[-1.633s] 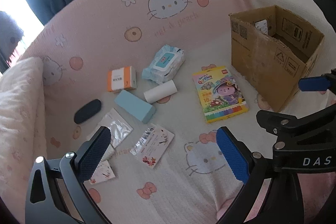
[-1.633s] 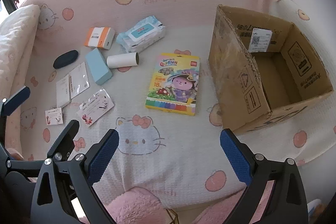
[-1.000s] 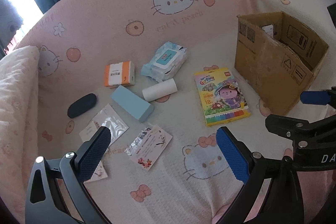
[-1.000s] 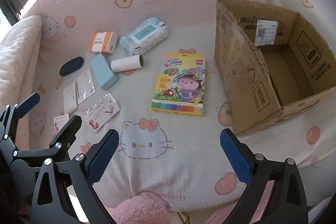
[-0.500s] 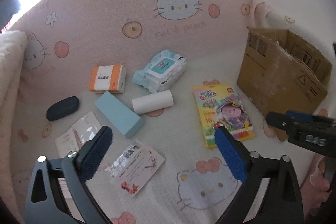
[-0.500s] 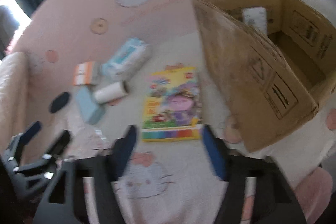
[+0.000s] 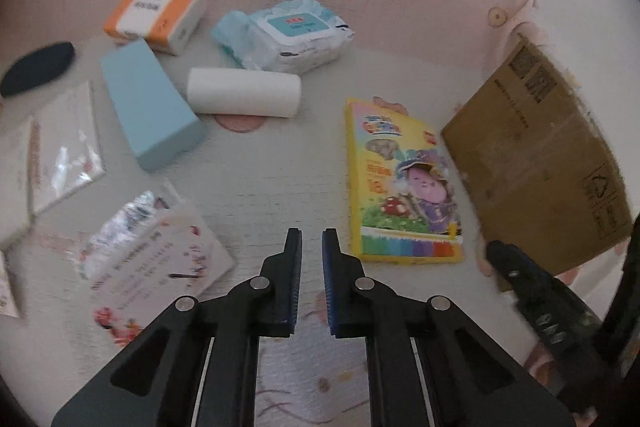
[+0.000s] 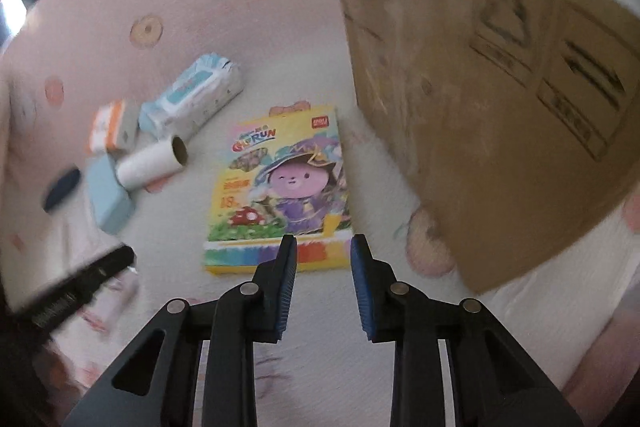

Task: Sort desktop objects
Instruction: 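Lower the open right gripper around the yellow oil pastel box edge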

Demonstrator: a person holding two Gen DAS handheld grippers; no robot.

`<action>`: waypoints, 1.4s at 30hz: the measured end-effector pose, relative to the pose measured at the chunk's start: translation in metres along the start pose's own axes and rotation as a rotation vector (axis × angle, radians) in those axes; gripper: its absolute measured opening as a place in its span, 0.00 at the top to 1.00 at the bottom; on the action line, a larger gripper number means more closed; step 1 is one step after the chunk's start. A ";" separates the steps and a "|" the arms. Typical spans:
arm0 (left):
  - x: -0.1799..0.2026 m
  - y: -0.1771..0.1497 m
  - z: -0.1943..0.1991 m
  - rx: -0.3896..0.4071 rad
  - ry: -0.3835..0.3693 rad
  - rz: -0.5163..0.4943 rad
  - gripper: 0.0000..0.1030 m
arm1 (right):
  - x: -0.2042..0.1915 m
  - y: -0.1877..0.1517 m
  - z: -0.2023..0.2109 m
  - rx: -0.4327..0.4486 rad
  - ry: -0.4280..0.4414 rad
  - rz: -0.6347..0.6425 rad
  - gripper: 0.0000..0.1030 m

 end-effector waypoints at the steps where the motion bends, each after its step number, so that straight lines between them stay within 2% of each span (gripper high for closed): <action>1: 0.002 -0.001 -0.001 -0.002 -0.015 0.008 0.89 | -0.002 0.001 0.000 0.014 -0.011 0.030 0.76; 4: 0.006 -0.003 -0.005 -0.018 -0.039 0.026 0.89 | -0.009 0.004 -0.001 0.051 -0.022 0.085 0.76; 7: 0.010 -0.002 -0.010 -0.024 -0.068 0.041 0.89 | -0.014 0.006 -0.008 0.051 -0.032 0.116 0.76; 13: 0.017 0.004 -0.023 -0.007 -0.063 0.010 0.89 | 0.001 0.005 -0.029 0.046 -0.058 0.053 0.76; 18: 0.028 0.005 -0.035 -0.026 -0.130 0.026 0.88 | 0.012 0.002 -0.032 0.068 -0.133 0.067 0.74; 20: 0.032 0.002 -0.042 -0.056 -0.153 0.047 0.81 | 0.013 0.000 -0.036 0.064 -0.127 0.061 0.66; 22: 0.032 0.001 -0.049 -0.063 -0.156 0.081 0.52 | 0.013 -0.004 -0.042 0.048 -0.109 0.041 0.56; 24: 0.031 -0.001 -0.054 -0.072 -0.160 0.096 0.48 | 0.012 -0.007 -0.046 0.051 -0.083 0.011 0.53; 31: 0.032 -0.009 -0.067 -0.103 -0.170 0.096 0.49 | 0.007 -0.005 -0.052 0.065 0.002 -0.061 0.52; 32: 0.033 -0.010 -0.067 -0.096 -0.167 0.089 0.51 | 0.004 -0.006 -0.053 0.064 0.024 -0.069 0.52; 34: 0.034 -0.010 -0.067 -0.087 -0.163 0.081 0.77 | 0.002 -0.006 -0.052 0.069 0.027 -0.068 0.52; 38: 0.032 -0.012 -0.065 -0.072 -0.129 0.064 0.79 | 0.001 -0.006 -0.051 0.064 0.034 -0.063 0.59; 42: 0.024 -0.019 -0.052 -0.075 -0.104 0.068 0.81 | 0.001 -0.010 -0.045 0.018 0.078 -0.085 0.66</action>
Point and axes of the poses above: each gripper's, at about its wrist camera, not at the fingertips, and z roughly against the way its jaws point, x to its right, y to its top, the point moved 10 cm from there along -z, roughly the way its jaws point, and after that the axes turned 6 degrees about z, right-handed, at the moved point
